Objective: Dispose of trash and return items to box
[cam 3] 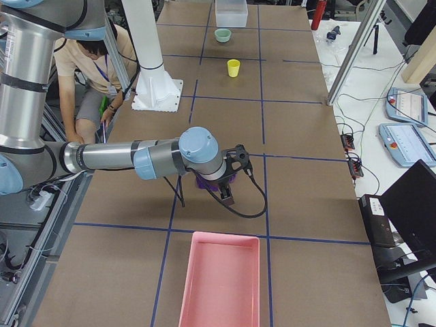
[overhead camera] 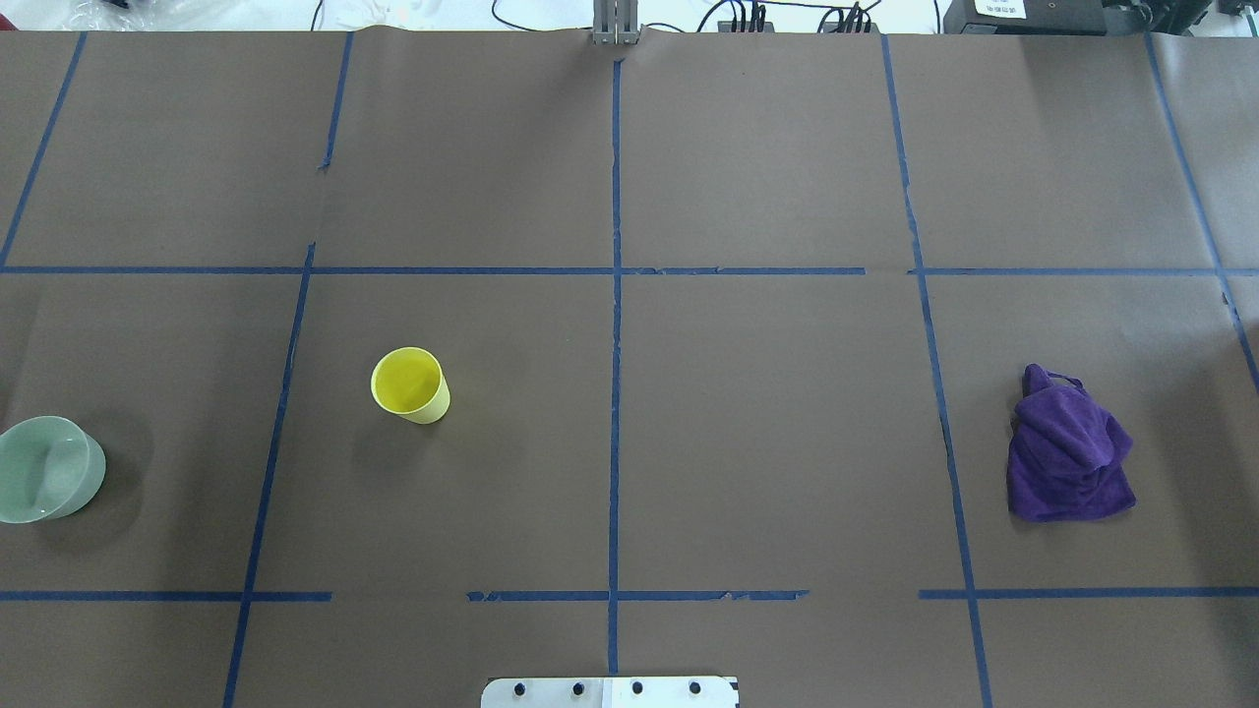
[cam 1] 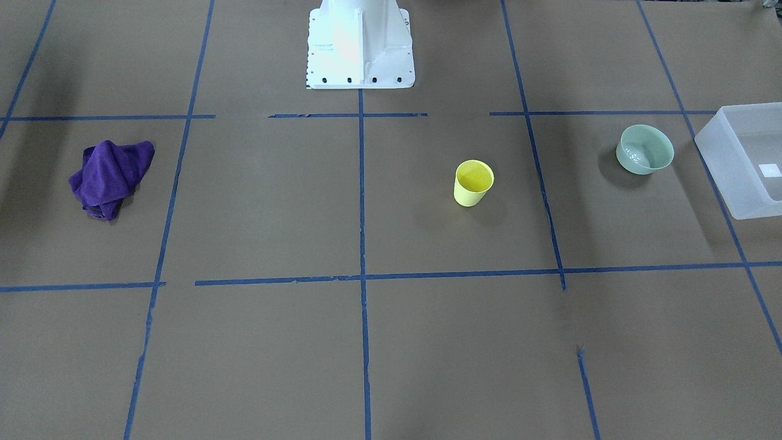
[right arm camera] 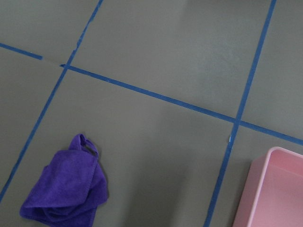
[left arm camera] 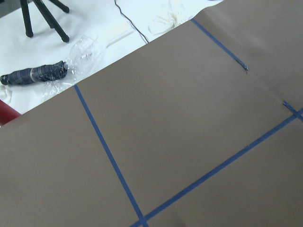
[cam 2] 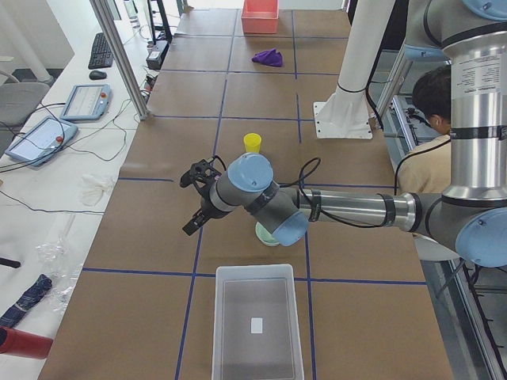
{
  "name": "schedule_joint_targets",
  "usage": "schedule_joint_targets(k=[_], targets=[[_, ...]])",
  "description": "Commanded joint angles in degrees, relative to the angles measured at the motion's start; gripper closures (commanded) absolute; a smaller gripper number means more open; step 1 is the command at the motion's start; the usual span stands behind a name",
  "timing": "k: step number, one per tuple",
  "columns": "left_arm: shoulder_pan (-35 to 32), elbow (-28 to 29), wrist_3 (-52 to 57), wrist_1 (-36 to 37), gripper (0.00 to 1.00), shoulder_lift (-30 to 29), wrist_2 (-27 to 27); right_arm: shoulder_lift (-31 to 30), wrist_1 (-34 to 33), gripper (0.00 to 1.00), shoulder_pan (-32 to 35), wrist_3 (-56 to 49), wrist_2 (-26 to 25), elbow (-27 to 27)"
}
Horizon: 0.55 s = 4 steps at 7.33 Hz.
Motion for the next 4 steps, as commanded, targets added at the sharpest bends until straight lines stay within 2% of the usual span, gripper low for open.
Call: schedule_joint_targets(k=[1, 2, 3, 4], targets=[[2.05, 0.83, -6.23, -5.50, 0.00, -0.46, -1.90, -1.82, 15.39, 0.00, -6.19, 9.84, -1.55, -0.32], [2.67, 0.83, -6.14, -6.29, 0.00, -0.46, -1.81, -3.40, 23.48, 0.00, -10.93, 18.48, -6.71, -0.32], [2.85, 0.74, -6.14, -6.56, 0.00, -0.46, -1.81, -3.06, 32.18, 0.00, -19.67, 29.44, -12.76, -0.32], [2.86, 0.74, -6.14, -6.56, 0.00, -0.64, -1.72, -3.15, 38.18, 0.00, -27.59, 35.90, -20.22, -0.23]])
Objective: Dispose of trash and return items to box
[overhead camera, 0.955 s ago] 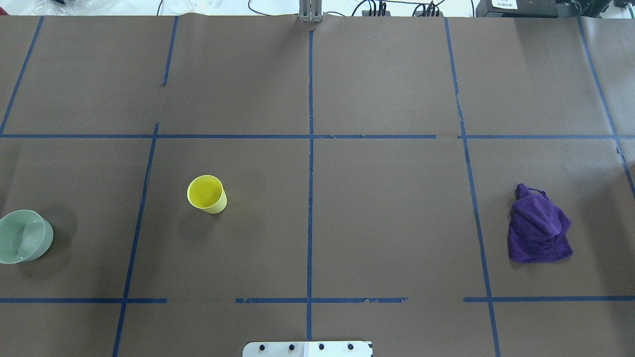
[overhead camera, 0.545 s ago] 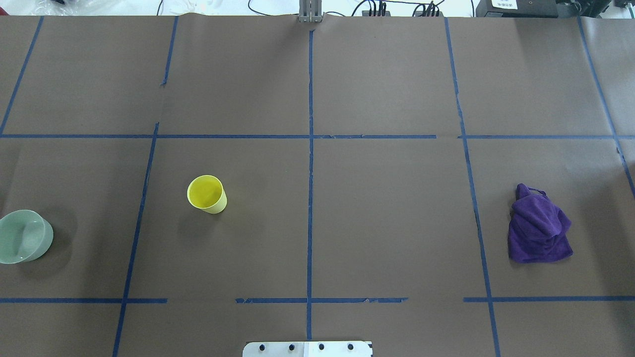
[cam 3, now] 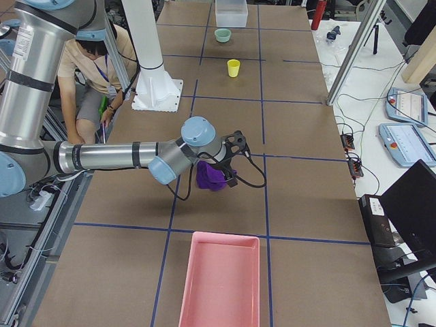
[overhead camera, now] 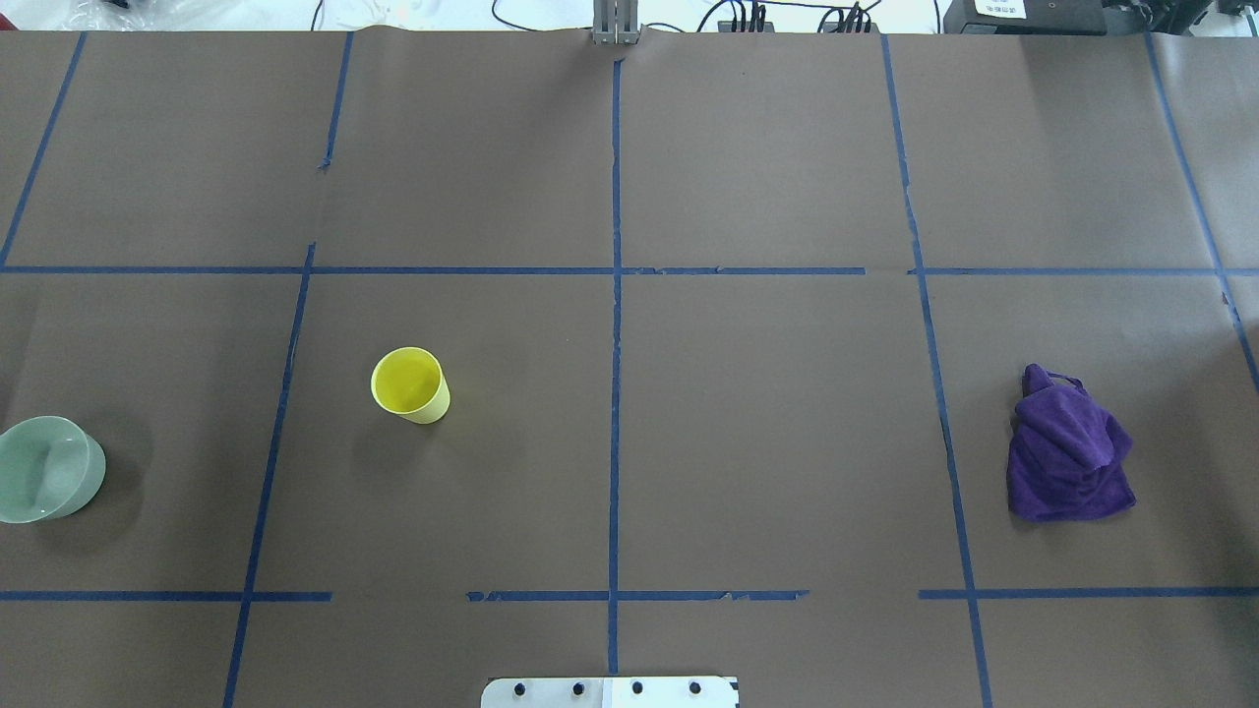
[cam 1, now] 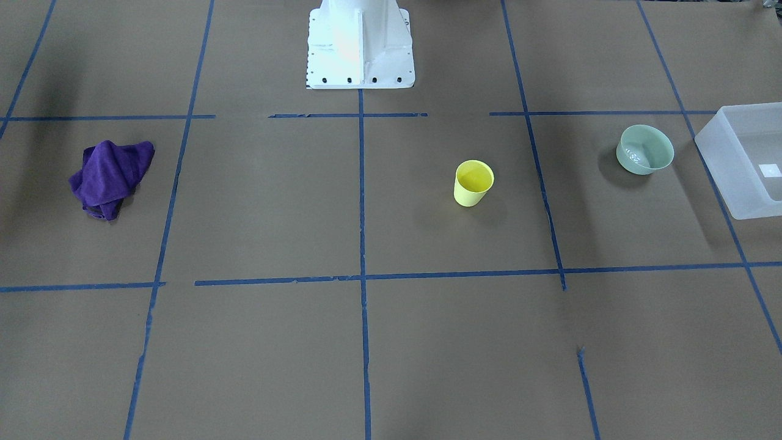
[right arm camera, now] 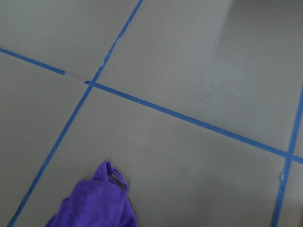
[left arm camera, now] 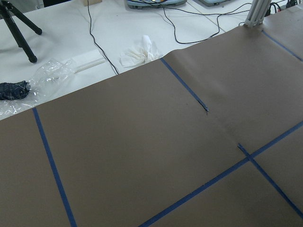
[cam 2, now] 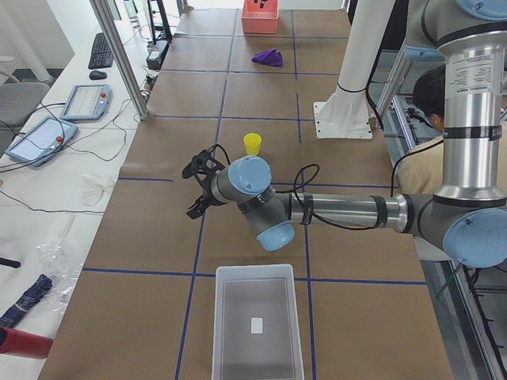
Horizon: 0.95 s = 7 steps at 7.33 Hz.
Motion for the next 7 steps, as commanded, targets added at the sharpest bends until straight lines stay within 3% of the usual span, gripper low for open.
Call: schedule_joint_targets(k=[1, 2, 4, 5, 6, 7], targets=[[0.20, -0.12, -0.16, -0.26, 0.00, -0.30, 0.07, -0.02, 9.83, 0.04, -17.64, 19.45, -13.16, 0.49], [0.20, -0.21, -0.42, -0.26, 0.00, -0.30, -0.02, -0.10, 9.76, 0.01, -23.29, 23.47, -18.69, 0.50], [0.20, -0.29, -2.35, -0.70, 0.00, -0.48, -0.02, -0.45, 8.71, 0.00, -38.30, 31.72, -35.71, 0.41], [0.20, -0.29, -2.44, -0.70, 0.00, -0.48, -0.02, -0.46, 7.66, 0.01, -43.69, 33.25, -40.76, 0.41], [0.28, -0.21, -2.44, -0.70, 0.00, -0.48, 0.07, -0.54, 4.95, 0.11, -47.13, 33.44, -44.37, 0.41], [0.28, -0.21, -2.53, -0.70, 0.00, -0.48, -0.02, -0.98, 1.44, 0.42, -50.04, 32.65, -47.46, 0.41]])
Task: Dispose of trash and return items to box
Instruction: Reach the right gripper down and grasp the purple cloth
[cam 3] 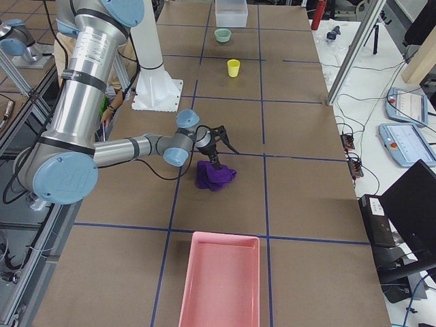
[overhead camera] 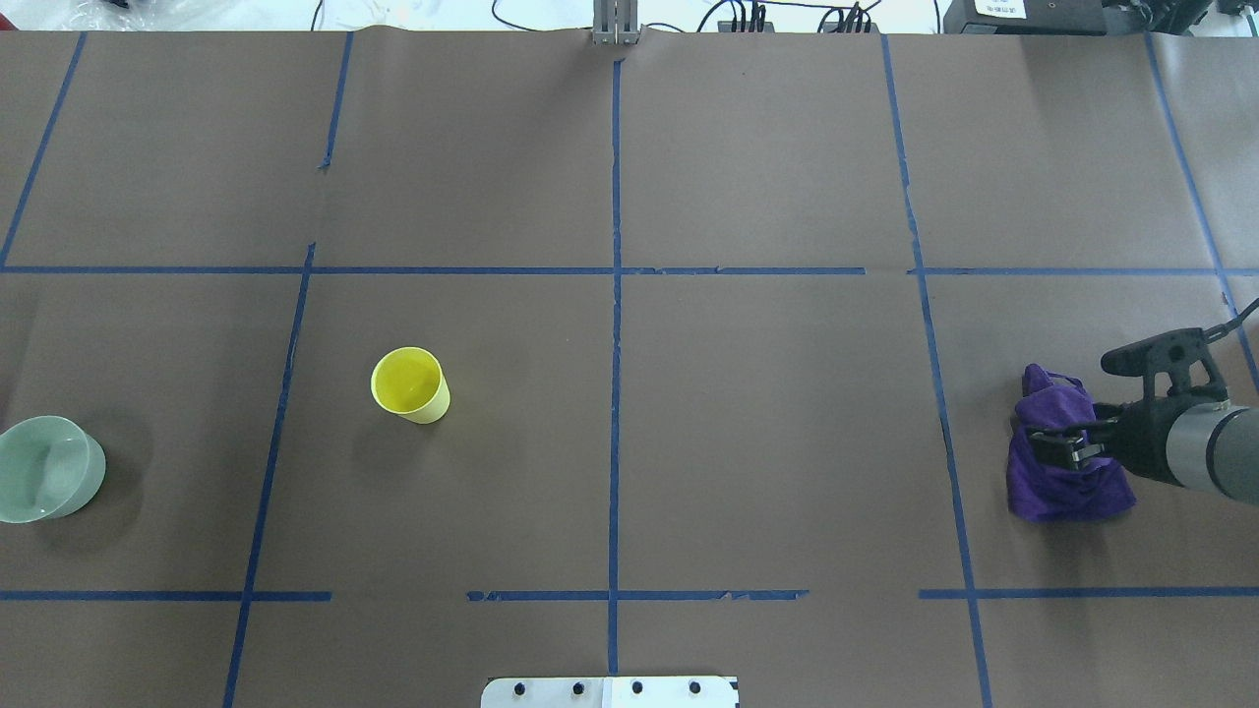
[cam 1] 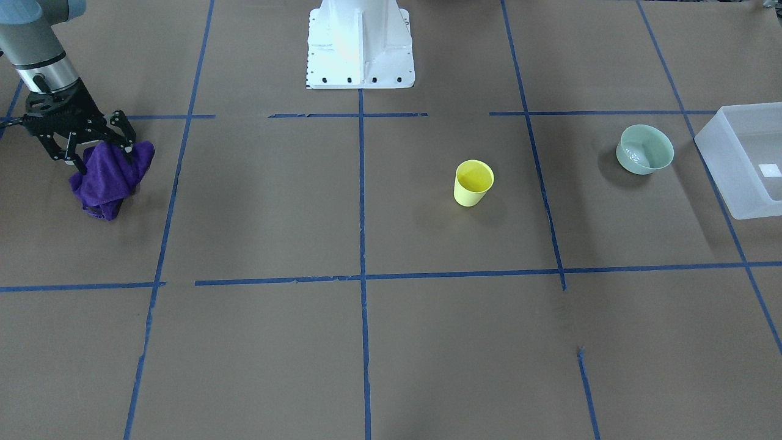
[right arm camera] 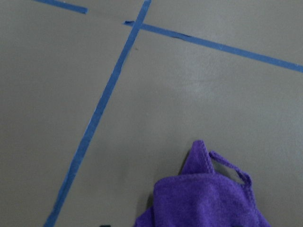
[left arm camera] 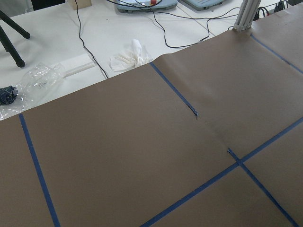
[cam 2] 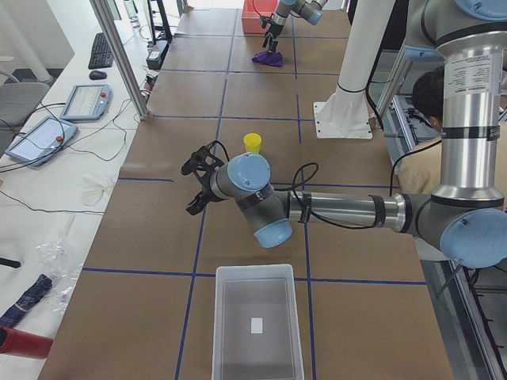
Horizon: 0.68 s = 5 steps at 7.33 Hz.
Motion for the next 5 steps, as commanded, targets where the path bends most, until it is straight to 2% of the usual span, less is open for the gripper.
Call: schedule_joint_targets(k=[1, 2, 4, 5], targets=[[0.03, 0.04, -0.12, -0.02, 0.00, -0.01, -0.04, -1.94, -5.07, 0.71, -6.57, -4.72, -7.91, 0.00], [0.03, 0.12, -0.20, -0.02, 0.00, -0.01, -0.04, -2.91, -5.61, 0.96, -6.42, -13.03, -8.20, 0.17], [0.03, 0.13, -0.21, -0.02, 0.00, -0.01, -0.04, -4.59, -5.70, 1.00, -0.74, -27.01, -6.81, 0.08], [0.03, 0.21, -0.21, -0.02, 0.00, -0.01, -0.04, -4.85, -5.70, 1.00, 3.04, -31.35, -4.19, 0.00]])
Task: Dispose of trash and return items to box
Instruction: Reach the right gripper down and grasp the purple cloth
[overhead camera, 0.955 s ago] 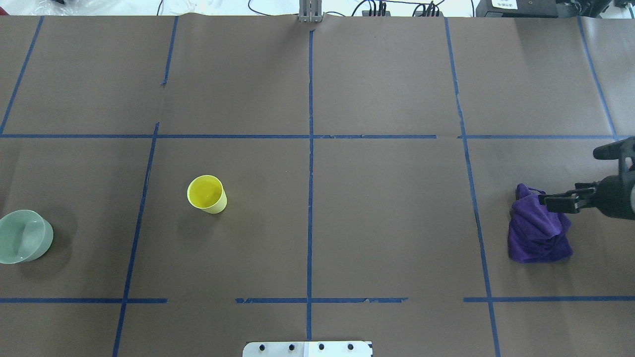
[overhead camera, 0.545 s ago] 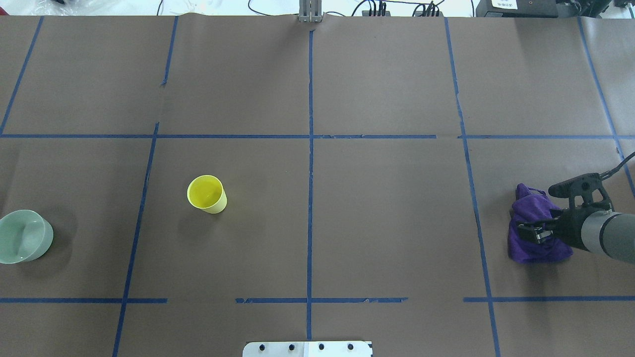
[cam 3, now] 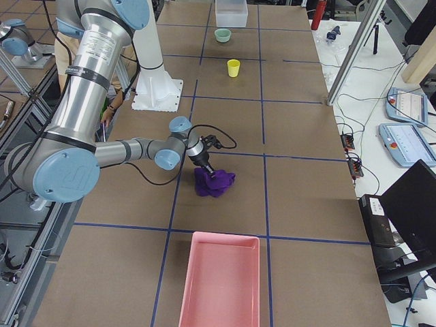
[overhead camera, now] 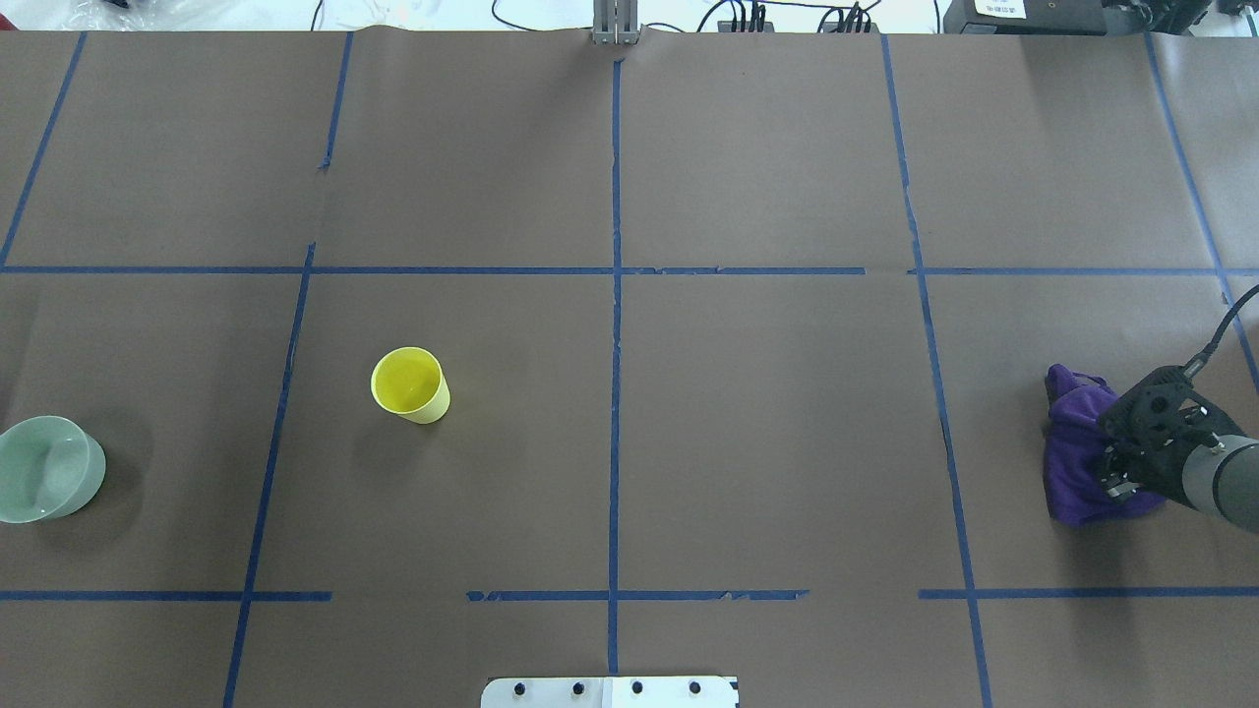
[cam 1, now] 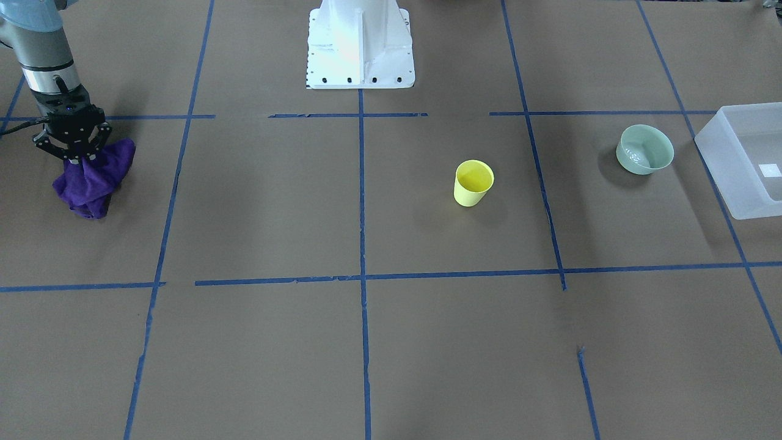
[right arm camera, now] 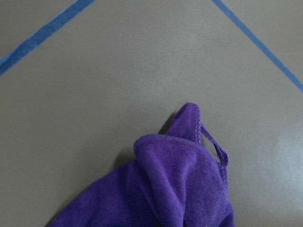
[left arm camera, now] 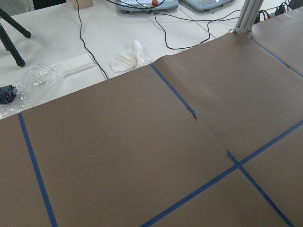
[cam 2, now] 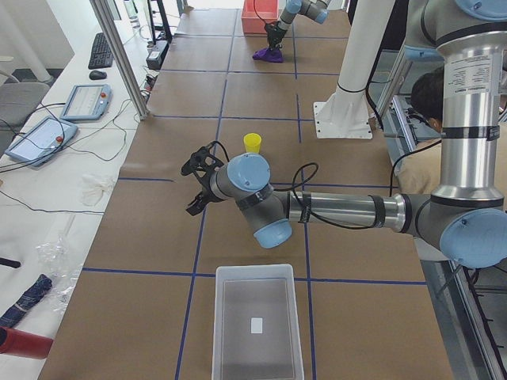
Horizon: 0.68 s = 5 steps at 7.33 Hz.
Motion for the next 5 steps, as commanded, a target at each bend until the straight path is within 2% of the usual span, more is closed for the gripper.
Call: schedule_joint_targets(k=[1, 2, 3, 4, 5], targets=[[0.00, -0.02, -0.09, 0.09, 0.00, 0.00, 0.00, -0.19, 0.00, 1.00, 7.43, -7.90, 5.79, 0.01], [0.00, -0.63, -3.49, 0.00, 0.00, -0.09, 0.00, 0.33, -0.09, 1.00, 11.28, -8.17, 9.39, 0.62], [2.18, -1.33, -7.26, 0.00, 0.00, -0.70, 1.13, 0.34, -1.31, 1.00, 23.94, -13.74, 22.83, 0.80], [6.03, -2.73, -10.87, 0.09, 0.00, -0.62, 6.88, 1.47, -7.32, 1.00, 39.38, -31.72, 30.88, 0.89], [10.07, -4.31, -16.56, 0.18, 0.00, -0.70, 9.38, 6.36, -19.91, 1.00, 52.15, -49.56, 35.22, 0.54]])
